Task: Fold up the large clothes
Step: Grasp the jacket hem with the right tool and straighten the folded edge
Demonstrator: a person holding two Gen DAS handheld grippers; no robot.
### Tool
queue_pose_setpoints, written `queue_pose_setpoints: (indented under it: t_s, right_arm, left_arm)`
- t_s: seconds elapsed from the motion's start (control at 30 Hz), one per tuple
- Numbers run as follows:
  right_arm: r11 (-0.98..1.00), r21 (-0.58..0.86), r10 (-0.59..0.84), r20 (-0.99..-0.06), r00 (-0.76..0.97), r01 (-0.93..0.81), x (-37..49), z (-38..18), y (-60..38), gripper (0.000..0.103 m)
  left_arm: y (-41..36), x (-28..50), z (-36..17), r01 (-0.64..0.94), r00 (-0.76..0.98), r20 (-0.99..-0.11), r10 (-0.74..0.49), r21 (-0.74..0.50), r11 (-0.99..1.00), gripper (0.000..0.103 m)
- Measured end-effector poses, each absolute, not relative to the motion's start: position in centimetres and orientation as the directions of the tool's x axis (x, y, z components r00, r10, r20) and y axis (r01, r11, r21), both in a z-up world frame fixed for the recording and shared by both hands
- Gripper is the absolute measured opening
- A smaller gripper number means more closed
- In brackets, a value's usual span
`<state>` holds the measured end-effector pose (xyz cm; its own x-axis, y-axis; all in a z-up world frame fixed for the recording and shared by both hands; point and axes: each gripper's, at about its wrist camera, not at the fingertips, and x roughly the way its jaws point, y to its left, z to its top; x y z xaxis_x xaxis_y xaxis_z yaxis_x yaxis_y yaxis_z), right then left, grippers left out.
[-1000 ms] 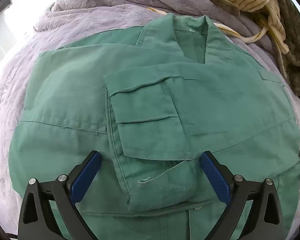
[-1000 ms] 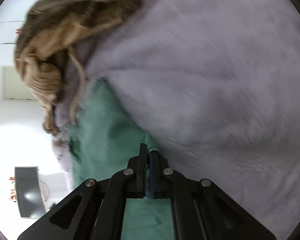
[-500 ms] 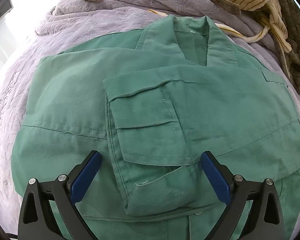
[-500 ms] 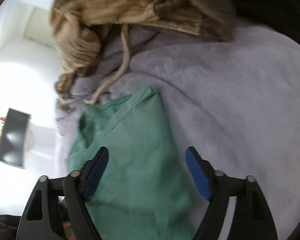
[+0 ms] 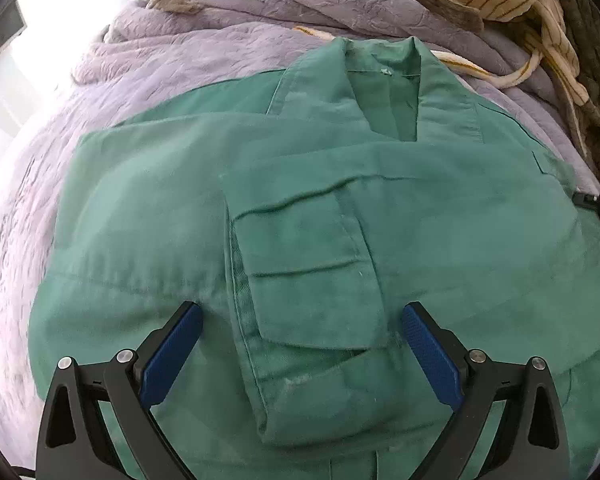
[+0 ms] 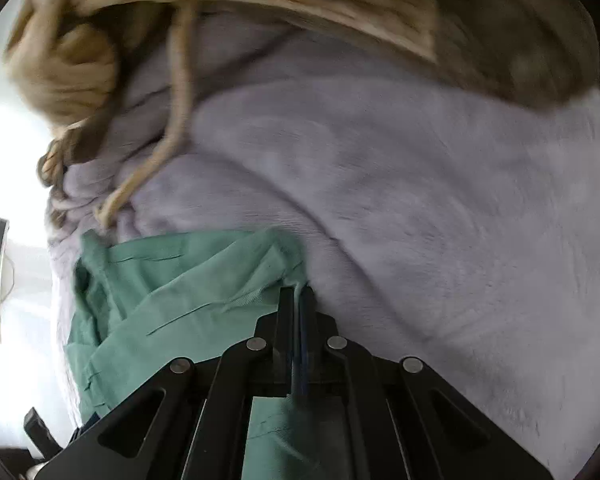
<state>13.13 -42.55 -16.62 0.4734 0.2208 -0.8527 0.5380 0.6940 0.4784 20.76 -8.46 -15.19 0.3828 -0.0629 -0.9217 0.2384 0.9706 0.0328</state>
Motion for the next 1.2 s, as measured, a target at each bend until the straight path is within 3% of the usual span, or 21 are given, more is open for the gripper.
queue_pose_setpoints:
  t_s: [0.23, 0.4, 0.53, 0.7, 1.2]
  right_arm:
    - [0.741, 0.438, 0.178, -0.859, 0.479, 0.509, 10.3, -12.4, -40.7, 0.007]
    - [0.757, 0.485, 0.25, -0.835, 0.491, 0.438, 6.0, -9.8, -37.8, 0.007]
    - [0.797, 0.437, 0.234, -0.86, 0.453, 0.417, 4.4, -10.1, -34.9, 0.007]
    - [0.797, 0.357, 0.196, -0.916, 0.351, 0.486, 2.4, -14.2, -34.7, 0.005]
    - [0.718, 0.436, 0.237, -0.886, 0.399, 0.542, -2.9, -11.8, -34.8, 0.006]
  left_arm:
    - [-6.9, 22.2, -13.3, 0.229, 0.427, -0.903, -0.056, 0.048, 0.972, 0.099]
    - [-4.5, 22.1, -11.4, 0.196, 0.421, -0.903, -0.087, -0.003, 0.981, 0.099]
    - [-4.7, 21.0, -11.7, 0.242, 0.404, -0.909, -0.097, 0.004, 0.97, 0.099]
    - [-4.5, 20.7, -14.6, 0.216, 0.38, -0.924, -0.041, 0.046, 0.975, 0.099]
    - [0.1, 18.6, -11.9, 0.15, 0.385, -0.923, -0.025, 0.036, 0.988, 0.099]
